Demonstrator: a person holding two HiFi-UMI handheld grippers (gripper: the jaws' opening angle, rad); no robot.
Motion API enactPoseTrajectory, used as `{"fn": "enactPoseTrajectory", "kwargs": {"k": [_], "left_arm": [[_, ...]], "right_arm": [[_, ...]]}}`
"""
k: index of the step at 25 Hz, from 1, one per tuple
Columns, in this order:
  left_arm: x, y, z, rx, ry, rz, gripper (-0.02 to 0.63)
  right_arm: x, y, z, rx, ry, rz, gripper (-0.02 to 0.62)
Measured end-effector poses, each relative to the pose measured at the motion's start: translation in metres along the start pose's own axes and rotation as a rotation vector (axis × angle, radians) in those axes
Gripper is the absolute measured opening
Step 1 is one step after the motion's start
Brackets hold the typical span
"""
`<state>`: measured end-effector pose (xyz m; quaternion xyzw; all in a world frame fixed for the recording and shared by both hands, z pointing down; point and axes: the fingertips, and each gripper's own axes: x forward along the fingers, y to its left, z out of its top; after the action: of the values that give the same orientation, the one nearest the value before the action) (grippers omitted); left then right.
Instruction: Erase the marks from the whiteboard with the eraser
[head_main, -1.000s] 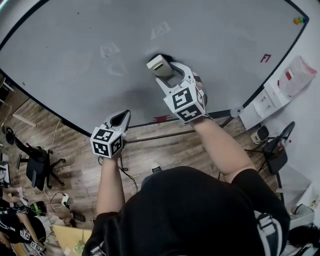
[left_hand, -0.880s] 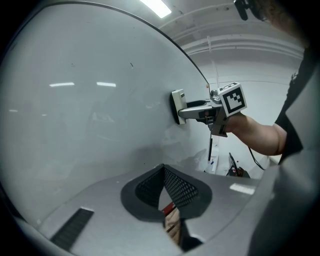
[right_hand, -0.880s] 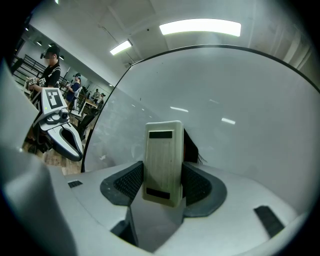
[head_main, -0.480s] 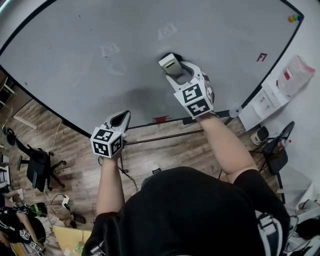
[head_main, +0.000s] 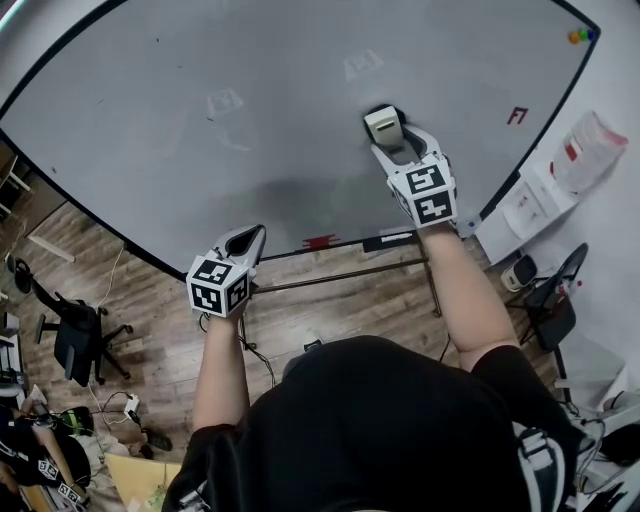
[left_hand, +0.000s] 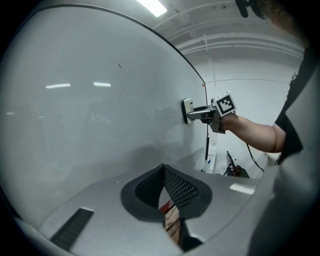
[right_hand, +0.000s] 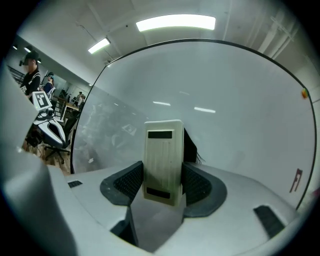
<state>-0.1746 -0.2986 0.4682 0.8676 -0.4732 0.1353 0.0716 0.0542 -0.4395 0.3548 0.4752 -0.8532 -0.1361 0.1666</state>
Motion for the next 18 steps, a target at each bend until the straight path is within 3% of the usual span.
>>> {"fn": "enactPoseTrajectory", "kwargs": {"k": [10, 18], "left_arm": [[0.013, -0.017, -0.003, 0.008, 0.016, -0.034, 0.011], [0.009, -0.016, -0.006, 0.004, 0.02, -0.031, 0.012]], "right_arm": [[-0.016, -0.052, -0.033, 0.16, 0.019, -0.043, 0.239], [-0.019, -0.059, -0.041, 0.212, 0.019, -0.055, 0.238]]}}
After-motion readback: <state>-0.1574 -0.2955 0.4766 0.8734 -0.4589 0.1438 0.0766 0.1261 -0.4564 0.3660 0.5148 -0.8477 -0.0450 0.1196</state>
